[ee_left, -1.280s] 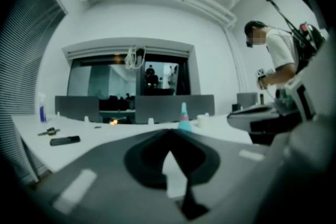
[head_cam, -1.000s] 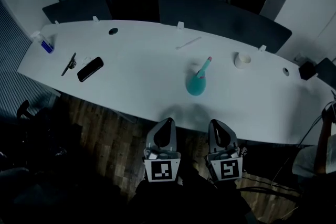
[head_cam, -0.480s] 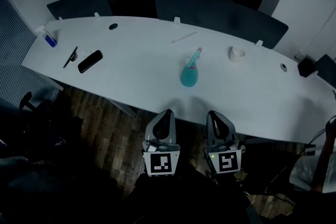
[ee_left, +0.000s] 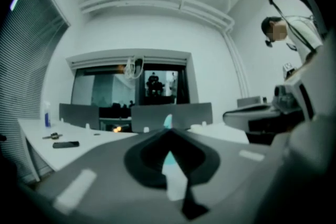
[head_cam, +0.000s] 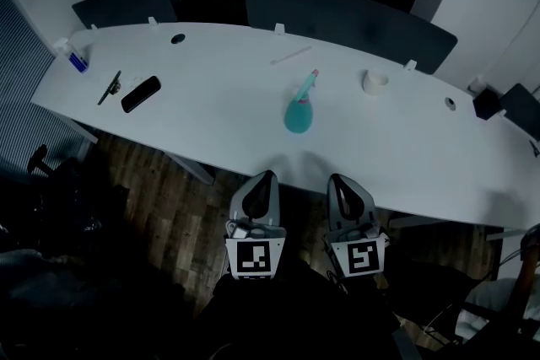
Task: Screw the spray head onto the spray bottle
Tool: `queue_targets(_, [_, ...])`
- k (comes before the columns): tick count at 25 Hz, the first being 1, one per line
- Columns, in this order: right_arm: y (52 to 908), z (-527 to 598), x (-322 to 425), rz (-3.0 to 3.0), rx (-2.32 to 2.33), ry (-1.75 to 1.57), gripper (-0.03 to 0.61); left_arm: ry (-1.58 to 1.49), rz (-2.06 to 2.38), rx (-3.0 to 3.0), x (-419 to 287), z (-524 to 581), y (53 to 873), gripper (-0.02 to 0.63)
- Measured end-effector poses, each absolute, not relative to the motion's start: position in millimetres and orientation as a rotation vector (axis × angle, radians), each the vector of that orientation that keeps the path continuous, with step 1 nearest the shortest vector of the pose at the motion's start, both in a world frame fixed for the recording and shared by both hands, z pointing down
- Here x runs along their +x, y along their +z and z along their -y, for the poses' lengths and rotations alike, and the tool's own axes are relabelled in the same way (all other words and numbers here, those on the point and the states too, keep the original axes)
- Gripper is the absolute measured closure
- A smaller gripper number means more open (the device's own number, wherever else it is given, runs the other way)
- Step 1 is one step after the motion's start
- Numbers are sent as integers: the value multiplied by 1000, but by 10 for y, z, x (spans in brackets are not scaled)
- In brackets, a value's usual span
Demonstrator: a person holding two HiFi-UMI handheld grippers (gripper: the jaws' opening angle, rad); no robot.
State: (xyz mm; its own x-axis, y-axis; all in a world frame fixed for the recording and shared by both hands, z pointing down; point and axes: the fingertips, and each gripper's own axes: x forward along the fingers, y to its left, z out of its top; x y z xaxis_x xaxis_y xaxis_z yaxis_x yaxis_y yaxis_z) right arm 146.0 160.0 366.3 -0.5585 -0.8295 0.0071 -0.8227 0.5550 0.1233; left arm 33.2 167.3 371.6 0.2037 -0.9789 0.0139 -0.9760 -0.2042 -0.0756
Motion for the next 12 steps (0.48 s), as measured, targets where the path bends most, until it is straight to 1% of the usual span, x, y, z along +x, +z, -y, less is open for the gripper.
queue_targets(12, [3661,-1662,1433,2692,1449,-185,574,-70,-1929,-2411,287,-1703,3743,609])
